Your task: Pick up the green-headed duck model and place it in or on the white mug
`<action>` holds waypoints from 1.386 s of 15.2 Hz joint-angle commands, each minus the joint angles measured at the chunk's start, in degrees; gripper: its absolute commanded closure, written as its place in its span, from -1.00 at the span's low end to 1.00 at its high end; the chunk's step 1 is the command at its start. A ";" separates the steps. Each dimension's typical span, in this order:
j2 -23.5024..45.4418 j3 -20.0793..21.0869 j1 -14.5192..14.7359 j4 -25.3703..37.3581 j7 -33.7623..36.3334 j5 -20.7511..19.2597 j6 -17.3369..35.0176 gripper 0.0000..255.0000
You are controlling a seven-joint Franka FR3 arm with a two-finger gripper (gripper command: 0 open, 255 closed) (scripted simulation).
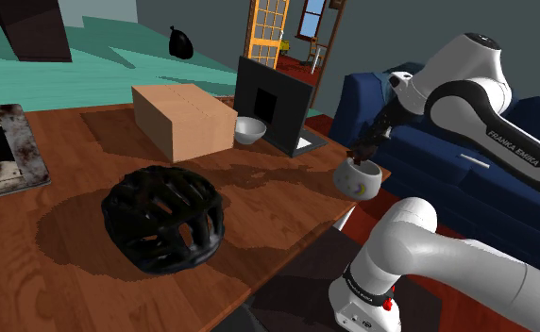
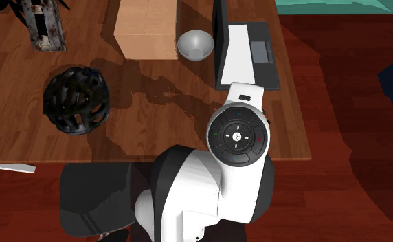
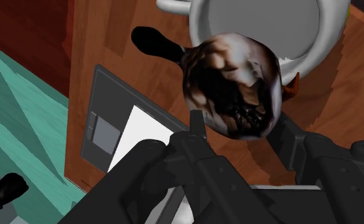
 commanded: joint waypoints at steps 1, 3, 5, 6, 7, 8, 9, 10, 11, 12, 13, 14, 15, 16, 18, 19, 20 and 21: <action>-0.72 -0.22 -0.25 -1.07 0.05 -0.25 0.32 1.00; -0.71 -0.21 -0.28 -1.07 0.03 -0.23 0.33 1.00; -0.71 -0.21 -0.30 -1.07 0.02 -0.22 0.34 1.00; -0.70 -0.20 -0.31 -1.07 0.01 -0.21 0.34 1.00; -0.70 -0.20 -0.32 -1.07 0.00 -0.20 0.35 1.00; -0.70 -0.20 -0.33 -1.07 -0.01 -0.20 0.35 1.00; -0.65 -0.17 -0.31 -1.03 0.02 -0.17 0.35 -1.00; -0.70 -0.12 -0.31 -1.04 0.03 -0.14 0.31 -1.00; -0.68 -0.17 -0.32 -1.07 0.02 -0.17 0.36 -1.00; -0.68 -0.16 -0.32 -1.07 0.03 -0.17 0.36 -1.00; -0.69 -0.17 -0.32 -1.08 0.02 -0.18 0.36 -1.00; -0.70 -0.20 -0.33 -1.07 -0.01 -0.20 0.35 -1.00; -0.68 0.95 -0.12 0.64 -0.20 0.81 -1.40 -1.00; -0.55 2.03 0.07 2.42 -0.39 1.76 -3.10 -1.00; -0.08 3.84 0.31 5.72 -0.75 3.34 -6.04 -1.00; -0.08 3.84 0.31 5.72 -0.75 3.34 -6.04 -1.00; -0.08 3.84 0.31 5.72 -0.75 3.34 -6.04 -1.00; -0.08 3.84 0.31 5.72 -0.75 3.34 -6.04 -1.00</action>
